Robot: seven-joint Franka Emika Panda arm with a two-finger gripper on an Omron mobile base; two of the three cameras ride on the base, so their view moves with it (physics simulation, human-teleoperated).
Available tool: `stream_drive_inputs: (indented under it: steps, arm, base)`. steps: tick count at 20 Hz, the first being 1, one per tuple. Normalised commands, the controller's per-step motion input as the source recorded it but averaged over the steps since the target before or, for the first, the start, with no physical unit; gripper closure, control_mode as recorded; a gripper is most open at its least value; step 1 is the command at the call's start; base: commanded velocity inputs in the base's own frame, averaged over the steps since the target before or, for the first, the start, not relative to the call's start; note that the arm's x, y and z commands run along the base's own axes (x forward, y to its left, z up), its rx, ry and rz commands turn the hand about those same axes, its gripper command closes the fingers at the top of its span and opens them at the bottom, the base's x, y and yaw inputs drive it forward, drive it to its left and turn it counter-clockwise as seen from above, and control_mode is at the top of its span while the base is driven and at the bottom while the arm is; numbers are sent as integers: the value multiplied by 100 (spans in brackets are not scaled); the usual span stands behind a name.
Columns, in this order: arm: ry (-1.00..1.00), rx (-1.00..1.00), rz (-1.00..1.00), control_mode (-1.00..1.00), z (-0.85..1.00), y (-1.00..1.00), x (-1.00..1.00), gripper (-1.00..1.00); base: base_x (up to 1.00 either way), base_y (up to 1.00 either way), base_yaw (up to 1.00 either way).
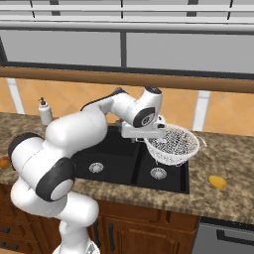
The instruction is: Put the colander in the sink, put the peach, mango, mango in the colander, and turn on the sink faucet and pour water over the colander.
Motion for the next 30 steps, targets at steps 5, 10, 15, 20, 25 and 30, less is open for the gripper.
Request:
stream_drive_inputs:
  steps: [5, 10, 15, 20, 25, 30]
  arm:
    - [0, 0, 2, -100, 0, 65, -11, 100]
    - [0, 0, 0, -100, 0, 66, -4, 100]
    - [0, 0, 1, -100, 0, 72, -5, 100]
    - [0, 0, 0, -100, 0, 72, -5, 100]
    - [0, 0, 1, -100, 0, 74, -4, 100]
    - [0, -1, 1, -100, 0, 77, 0, 100]
  base:
    - [0, 0, 0]
    - [0, 0, 0]
    - [0, 0, 0]
    - [0, 0, 0]
    - [0, 0, 0]
    - [0, 0, 0]
